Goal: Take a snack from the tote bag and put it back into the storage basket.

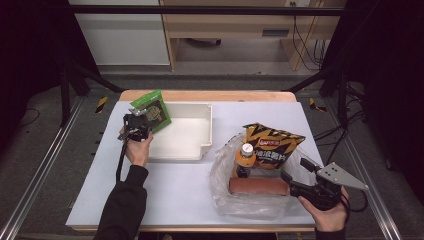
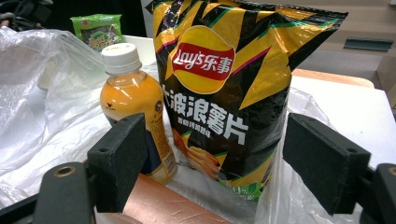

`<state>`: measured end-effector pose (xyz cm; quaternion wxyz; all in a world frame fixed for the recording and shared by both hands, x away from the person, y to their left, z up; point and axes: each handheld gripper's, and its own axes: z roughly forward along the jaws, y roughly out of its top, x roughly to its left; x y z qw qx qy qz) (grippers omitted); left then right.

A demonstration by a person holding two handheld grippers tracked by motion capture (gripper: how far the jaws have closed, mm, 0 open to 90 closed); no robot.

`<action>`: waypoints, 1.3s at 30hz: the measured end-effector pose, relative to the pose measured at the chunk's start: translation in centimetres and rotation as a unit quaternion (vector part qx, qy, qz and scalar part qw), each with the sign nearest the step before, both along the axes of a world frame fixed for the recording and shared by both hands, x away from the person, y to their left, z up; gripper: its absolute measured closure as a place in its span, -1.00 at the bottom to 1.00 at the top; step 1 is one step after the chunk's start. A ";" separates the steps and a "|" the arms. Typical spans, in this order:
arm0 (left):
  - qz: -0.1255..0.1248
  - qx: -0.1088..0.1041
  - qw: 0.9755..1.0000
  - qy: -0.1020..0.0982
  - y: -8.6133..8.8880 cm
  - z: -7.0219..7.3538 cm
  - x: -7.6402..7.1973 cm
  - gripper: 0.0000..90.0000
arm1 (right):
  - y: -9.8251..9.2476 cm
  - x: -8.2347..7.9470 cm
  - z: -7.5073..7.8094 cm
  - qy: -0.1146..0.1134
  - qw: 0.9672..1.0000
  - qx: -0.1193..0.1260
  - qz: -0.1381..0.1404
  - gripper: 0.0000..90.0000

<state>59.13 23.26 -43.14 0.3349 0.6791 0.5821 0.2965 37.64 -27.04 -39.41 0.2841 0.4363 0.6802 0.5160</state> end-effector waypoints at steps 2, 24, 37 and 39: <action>0.010 -0.011 1.000 0.003 -0.1 -0.4 0.4 1.00 | 0.0 0.0 0.0 0.000 1.000 -0.001 0.000 -0.50; 0.058 -0.004 0.998 -0.004 0.0 -1.7 1.3 0.92 | 0.0 0.1 -0.3 0.000 1.000 -0.005 0.001 -0.48; -0.059 -0.022 0.996 -0.056 0.2 1.6 -3.4 0.53 | 0.0 -0.2 0.2 -0.009 1.000 0.001 0.001 -0.43; -0.069 -0.024 0.995 -0.066 0.5 1.8 -4.3 0.47 | 0.0 -0.3 0.3 -0.011 1.000 0.003 0.000 -0.43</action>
